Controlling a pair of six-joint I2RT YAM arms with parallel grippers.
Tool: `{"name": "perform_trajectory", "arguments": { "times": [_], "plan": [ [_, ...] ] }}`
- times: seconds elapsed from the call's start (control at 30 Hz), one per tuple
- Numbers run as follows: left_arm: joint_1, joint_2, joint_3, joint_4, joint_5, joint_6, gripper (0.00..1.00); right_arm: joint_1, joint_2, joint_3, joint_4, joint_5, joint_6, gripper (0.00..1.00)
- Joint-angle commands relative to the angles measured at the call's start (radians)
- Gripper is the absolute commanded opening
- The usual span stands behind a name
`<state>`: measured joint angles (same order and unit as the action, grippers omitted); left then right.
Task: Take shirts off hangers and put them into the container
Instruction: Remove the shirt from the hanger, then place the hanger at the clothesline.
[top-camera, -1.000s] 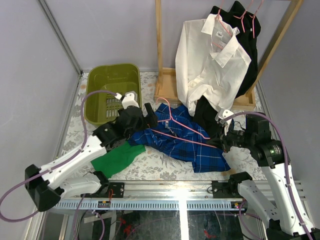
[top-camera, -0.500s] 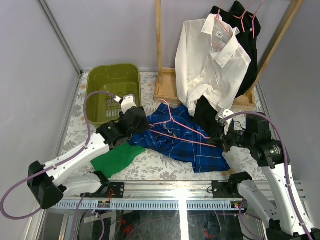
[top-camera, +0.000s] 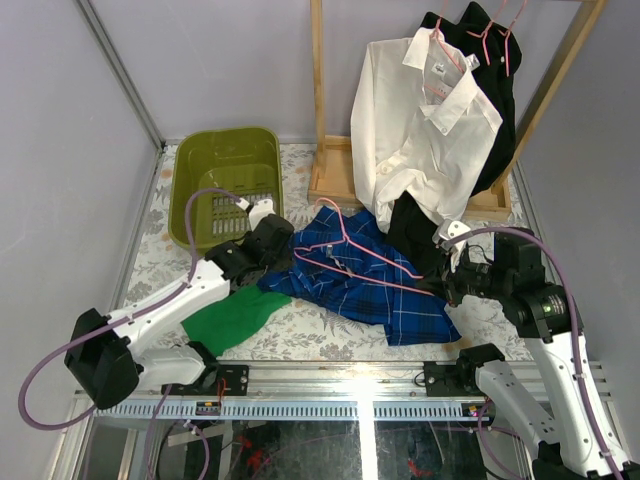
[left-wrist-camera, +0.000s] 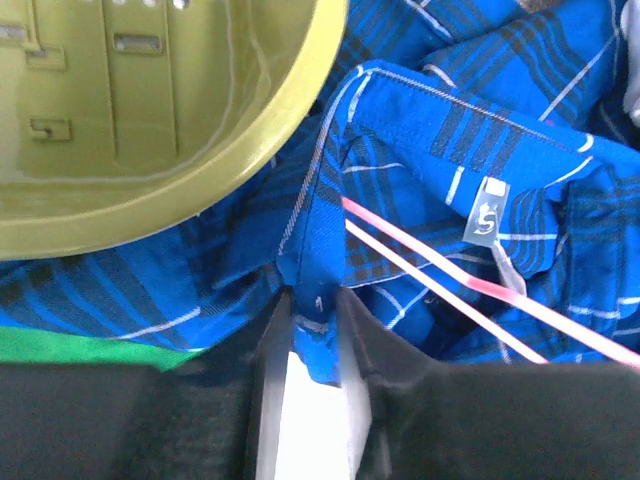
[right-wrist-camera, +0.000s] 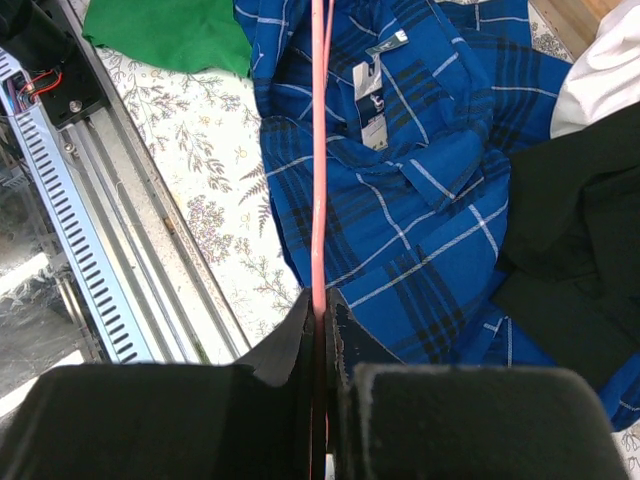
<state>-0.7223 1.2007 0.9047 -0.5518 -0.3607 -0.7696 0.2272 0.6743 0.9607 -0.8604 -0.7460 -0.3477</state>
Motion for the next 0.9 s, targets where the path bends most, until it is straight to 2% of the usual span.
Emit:
{"name": "perform_trajectory", "arguments": {
  "times": [0.0, 0.07, 0.17, 0.27, 0.37, 0.43, 0.53, 0.6, 0.73, 0.8, 0.83, 0.87],
  "plan": [
    [0.017, 0.026, -0.006, 0.044, 0.032, 0.0, 0.12, 0.002, -0.008, 0.047, -0.007, 0.039, -0.007, 0.0],
    [0.026, 0.021, -0.013, 0.026, -0.005, -0.005, 0.0, 0.002, -0.02, 0.063, -0.021, 0.078, -0.02, 0.0],
    [0.03, -0.009, -0.048, 0.008, -0.084, -0.021, 0.0, 0.002, -0.07, 0.077, -0.022, 0.14, -0.045, 0.0],
    [0.03, -0.045, -0.093, 0.014, -0.11, -0.026, 0.0, 0.002, -0.129, 0.092, -0.036, 0.141, -0.068, 0.0],
    [0.03, -0.069, -0.126, 0.045, -0.058, -0.001, 0.0, 0.002, -0.156, 0.125, -0.062, 0.171, -0.064, 0.0],
    [0.029, -0.097, -0.162, 0.139, 0.064, 0.067, 0.0, 0.002, -0.157, 0.143, -0.057, 0.238, -0.039, 0.0],
    [0.012, -0.13, -0.233, 0.296, 0.292, 0.139, 0.0, 0.001, -0.154, 0.151, 0.011, 0.346, 0.036, 0.0],
    [-0.033, -0.129, -0.253, 0.345, 0.374, 0.152, 0.0, 0.002, -0.149, 0.141, 0.105, 0.394, 0.112, 0.0],
    [-0.174, -0.11, -0.242, 0.356, 0.35, 0.16, 0.0, 0.002, -0.113, 0.106, 0.337, 0.463, 0.34, 0.0],
    [-0.202, -0.13, -0.244, 0.351, 0.298, 0.132, 0.01, 0.001, -0.072, 0.114, 0.4, 0.496, 0.438, 0.0],
    [-0.203, -0.147, -0.249, 0.347, 0.267, 0.116, 0.04, 0.002, -0.044, 0.119, 0.426, 0.509, 0.483, 0.0],
    [-0.202, -0.164, -0.254, 0.333, 0.204, 0.101, 0.16, 0.001, -0.027, 0.121, 0.449, 0.524, 0.515, 0.0]
  ]
}}
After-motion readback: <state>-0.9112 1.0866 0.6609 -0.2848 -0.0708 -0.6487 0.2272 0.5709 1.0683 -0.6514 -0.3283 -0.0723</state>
